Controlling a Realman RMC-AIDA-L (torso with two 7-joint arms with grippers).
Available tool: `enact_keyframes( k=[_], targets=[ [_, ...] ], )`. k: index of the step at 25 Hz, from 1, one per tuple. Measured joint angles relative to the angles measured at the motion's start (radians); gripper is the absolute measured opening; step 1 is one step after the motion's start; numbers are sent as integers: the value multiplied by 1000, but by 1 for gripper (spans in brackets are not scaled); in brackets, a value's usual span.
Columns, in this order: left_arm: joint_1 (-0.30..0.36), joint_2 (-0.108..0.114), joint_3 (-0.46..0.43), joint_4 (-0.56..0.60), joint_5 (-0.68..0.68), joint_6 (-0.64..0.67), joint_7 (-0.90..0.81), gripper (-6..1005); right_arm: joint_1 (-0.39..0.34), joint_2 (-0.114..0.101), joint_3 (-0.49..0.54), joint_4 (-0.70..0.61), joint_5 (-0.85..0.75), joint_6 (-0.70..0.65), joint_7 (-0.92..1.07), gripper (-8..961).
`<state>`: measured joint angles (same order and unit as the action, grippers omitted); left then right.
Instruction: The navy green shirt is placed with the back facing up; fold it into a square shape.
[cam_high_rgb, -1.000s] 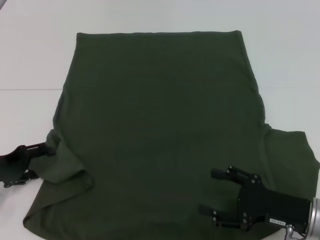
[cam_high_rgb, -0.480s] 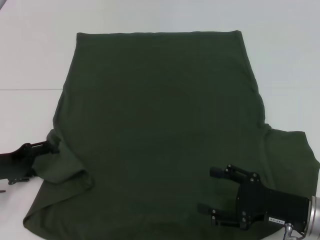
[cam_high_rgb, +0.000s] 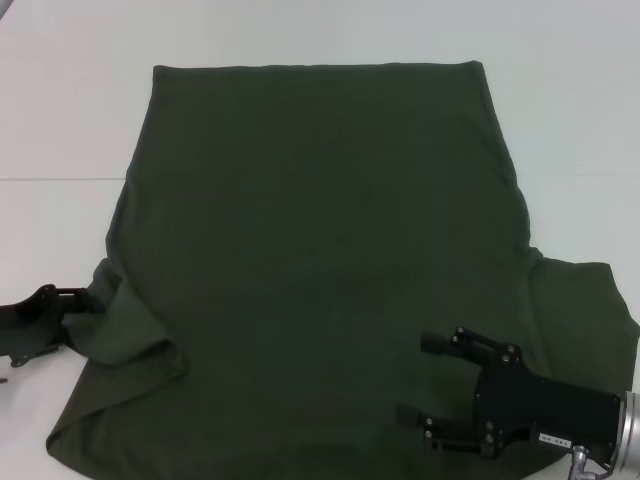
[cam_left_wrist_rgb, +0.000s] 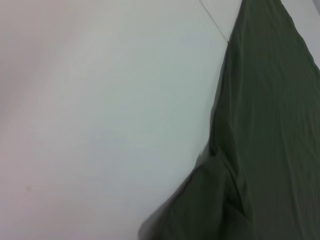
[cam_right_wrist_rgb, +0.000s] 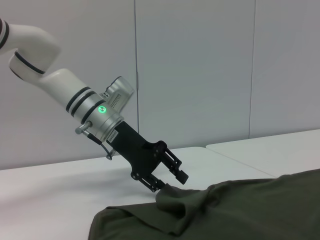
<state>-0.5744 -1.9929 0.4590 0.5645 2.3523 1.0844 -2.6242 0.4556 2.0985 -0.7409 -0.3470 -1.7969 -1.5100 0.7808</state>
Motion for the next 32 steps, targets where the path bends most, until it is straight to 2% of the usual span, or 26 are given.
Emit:
enact_keyframes(
  k=[3,6,11,17,22,27,32],
  targets=[
    [2,0,0,0,-3,-10,2,655,0,0,0,0,0,0,0,909],
    [3,0,0,0,0,-19,4,414,0,0,0,0,2,0,0,909],
    [4,-4,1,0,-1,-28,9,187,2,0,0,0,2,0,0,909],
    [-1,-16,-3,0,-15,-36,52,84,3,1,0,0,3,0,0,908],
    [3,-30,-5,4,-109,-35,117,-2,3,1,0,0,4,4,0,908],
    [0,-38,-1,1,-193,-25,165,-1,3,2,0,0,4,4,0,908],
    [-21,-63,1,0,-249,-15,196,7,4,2,0,0,4,1,0,908]
  ],
)
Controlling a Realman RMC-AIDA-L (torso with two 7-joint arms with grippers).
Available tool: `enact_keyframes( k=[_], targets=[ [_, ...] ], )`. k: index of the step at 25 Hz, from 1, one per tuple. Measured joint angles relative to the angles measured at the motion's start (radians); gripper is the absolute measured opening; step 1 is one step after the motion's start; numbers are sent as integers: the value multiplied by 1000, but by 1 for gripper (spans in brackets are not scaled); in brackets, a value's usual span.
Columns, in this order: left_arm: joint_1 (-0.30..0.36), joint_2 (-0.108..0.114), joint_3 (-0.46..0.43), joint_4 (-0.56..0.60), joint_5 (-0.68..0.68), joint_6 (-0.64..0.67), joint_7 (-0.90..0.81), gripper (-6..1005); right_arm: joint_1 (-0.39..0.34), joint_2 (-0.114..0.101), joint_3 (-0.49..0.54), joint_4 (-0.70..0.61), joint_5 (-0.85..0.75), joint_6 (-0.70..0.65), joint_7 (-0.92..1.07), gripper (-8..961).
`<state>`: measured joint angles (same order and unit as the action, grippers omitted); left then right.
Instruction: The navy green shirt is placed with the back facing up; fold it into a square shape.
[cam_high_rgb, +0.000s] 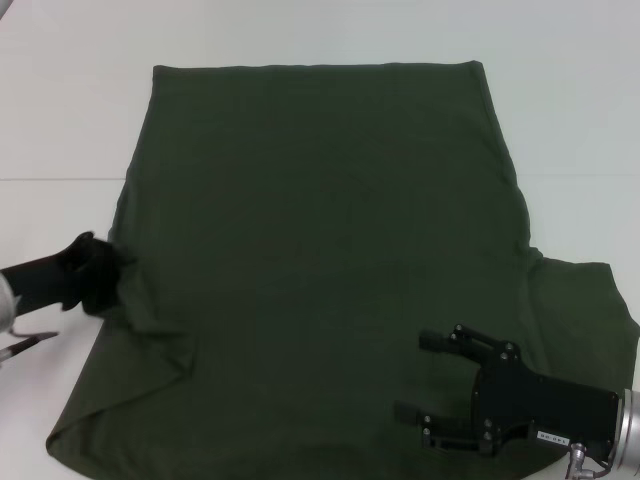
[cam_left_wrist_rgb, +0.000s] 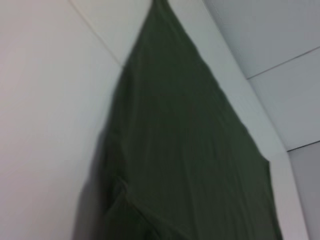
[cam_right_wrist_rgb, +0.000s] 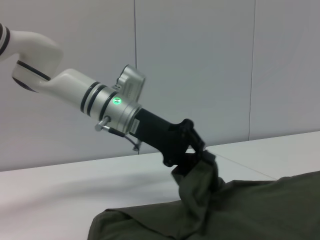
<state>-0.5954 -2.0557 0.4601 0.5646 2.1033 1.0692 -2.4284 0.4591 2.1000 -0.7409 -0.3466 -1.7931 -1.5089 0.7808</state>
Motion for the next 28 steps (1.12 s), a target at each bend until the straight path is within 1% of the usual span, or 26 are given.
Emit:
enact_keyframes(
  k=[9,11,15,18,22,25,28],
  targets=[
    [-45,-58,1,-2,-27,-70,34,24,-3,0,0,0,0,-18,0,908],
    [-47,-65,0,-2,-31,-89,35,28,-4,0,0,0,0,-23,0,908],
    [-48,-70,-1,-19,-59,-128,36,36,-7,0,0,0,0,-26,0,908],
    [-48,-70,1,-42,-98,-130,56,41,-7,0,0,0,0,-26,0,908],
    [-48,-76,1,-69,-162,-116,122,49,-5,0,0,0,0,-27,-1,908],
    [-50,-83,2,-102,-238,-105,199,55,-4,0,0,0,0,-27,-1,908],
    [-54,-83,1,-122,-280,-94,217,191,-4,0,0,0,0,-27,-3,908]
  ],
)
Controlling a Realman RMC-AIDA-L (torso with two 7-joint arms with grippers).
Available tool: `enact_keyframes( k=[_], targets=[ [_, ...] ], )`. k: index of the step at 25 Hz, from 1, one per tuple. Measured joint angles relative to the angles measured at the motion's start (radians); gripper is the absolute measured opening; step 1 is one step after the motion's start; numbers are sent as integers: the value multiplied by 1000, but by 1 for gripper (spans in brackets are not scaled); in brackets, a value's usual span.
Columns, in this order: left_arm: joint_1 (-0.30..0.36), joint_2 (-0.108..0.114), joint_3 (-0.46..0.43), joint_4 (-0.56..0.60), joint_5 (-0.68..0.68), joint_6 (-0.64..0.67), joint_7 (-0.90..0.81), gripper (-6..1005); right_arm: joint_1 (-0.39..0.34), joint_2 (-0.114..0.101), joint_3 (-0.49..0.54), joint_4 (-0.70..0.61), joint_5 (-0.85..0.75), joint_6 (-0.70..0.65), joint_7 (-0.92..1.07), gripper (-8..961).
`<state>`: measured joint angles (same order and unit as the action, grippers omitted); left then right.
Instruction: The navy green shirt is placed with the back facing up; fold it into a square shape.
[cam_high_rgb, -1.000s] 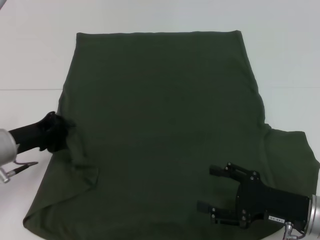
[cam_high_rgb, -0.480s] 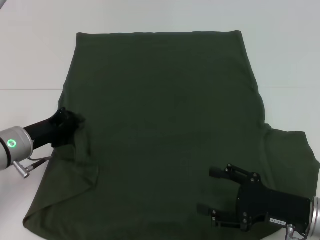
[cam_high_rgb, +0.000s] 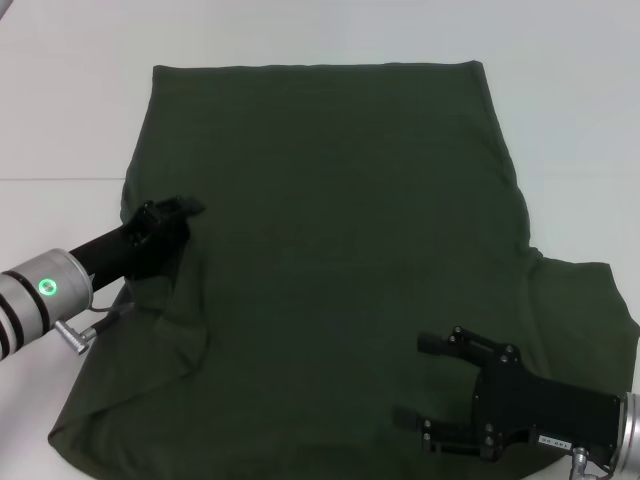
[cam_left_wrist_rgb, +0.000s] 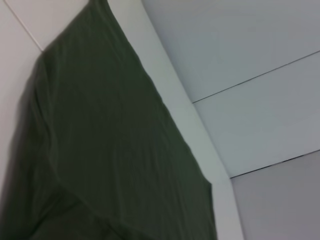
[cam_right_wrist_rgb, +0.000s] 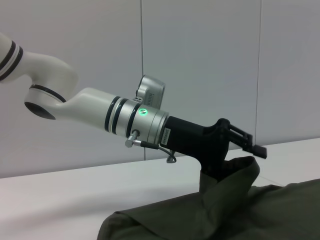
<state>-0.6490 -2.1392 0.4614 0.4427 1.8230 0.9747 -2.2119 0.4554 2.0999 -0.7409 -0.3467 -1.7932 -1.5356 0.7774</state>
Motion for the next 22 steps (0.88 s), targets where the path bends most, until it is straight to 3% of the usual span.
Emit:
enact_keyframes(
  k=[16,18,22],
  targets=[
    [8,9,9,-8,-18,-30,2,936,-3,0,0,12,0,-12,-23,908],
    [13,16,45,0,-12,-29,2,936,-2,0,0,12,0,-13,-24,908],
    [12,53,171,1,-13,-15,-22,936,-1,0,0,12,0,-14,-24,908]
  ],
)
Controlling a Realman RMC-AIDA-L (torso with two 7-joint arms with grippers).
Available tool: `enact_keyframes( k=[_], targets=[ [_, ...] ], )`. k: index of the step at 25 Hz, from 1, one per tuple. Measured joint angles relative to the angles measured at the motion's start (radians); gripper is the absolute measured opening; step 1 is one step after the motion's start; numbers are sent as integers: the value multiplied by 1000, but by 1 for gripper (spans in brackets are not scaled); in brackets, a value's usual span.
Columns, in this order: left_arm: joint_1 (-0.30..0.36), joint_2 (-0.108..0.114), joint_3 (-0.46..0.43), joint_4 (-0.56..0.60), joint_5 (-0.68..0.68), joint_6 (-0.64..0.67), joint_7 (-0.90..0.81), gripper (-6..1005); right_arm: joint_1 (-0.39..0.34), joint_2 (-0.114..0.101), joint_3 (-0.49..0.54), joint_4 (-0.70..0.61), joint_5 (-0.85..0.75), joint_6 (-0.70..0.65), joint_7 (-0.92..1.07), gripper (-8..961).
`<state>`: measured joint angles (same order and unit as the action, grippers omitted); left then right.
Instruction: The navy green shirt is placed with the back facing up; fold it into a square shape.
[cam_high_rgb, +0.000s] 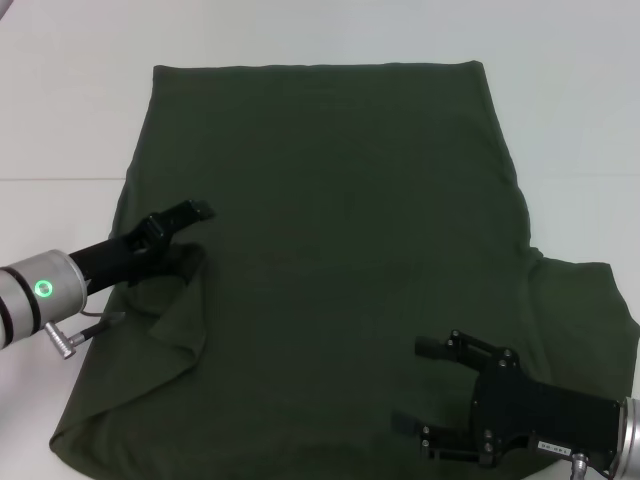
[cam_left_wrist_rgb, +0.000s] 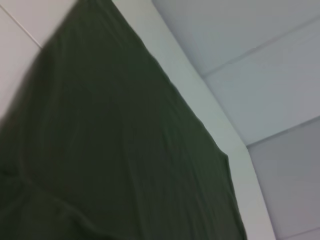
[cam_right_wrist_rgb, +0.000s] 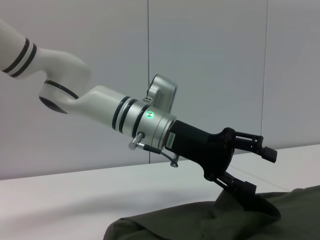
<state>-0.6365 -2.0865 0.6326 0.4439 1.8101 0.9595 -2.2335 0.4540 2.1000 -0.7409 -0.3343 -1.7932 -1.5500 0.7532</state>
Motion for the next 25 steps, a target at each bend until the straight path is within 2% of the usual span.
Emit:
enact_keyframes(
  k=[7,12,13,17,20,25],
  targets=[
    [25,-4,-36,-3,-103,118,4,936,0,0,0,0,0,-1,0,907],
    [54,7,-43,-4,-149,207,4,936,-3,0,0,1,0,-1,0,907],
    [71,27,-31,-5,-135,236,-9,936,-3,0,0,2,0,-1,0,907],
    [100,67,7,-8,-61,222,-37,936,-4,0,0,2,0,-1,0,907],
    [110,73,9,-3,-29,198,-35,936,-5,0,0,2,0,0,0,907],
    [112,67,11,2,35,148,-21,936,-5,0,0,2,0,0,0,907]
  ],
)
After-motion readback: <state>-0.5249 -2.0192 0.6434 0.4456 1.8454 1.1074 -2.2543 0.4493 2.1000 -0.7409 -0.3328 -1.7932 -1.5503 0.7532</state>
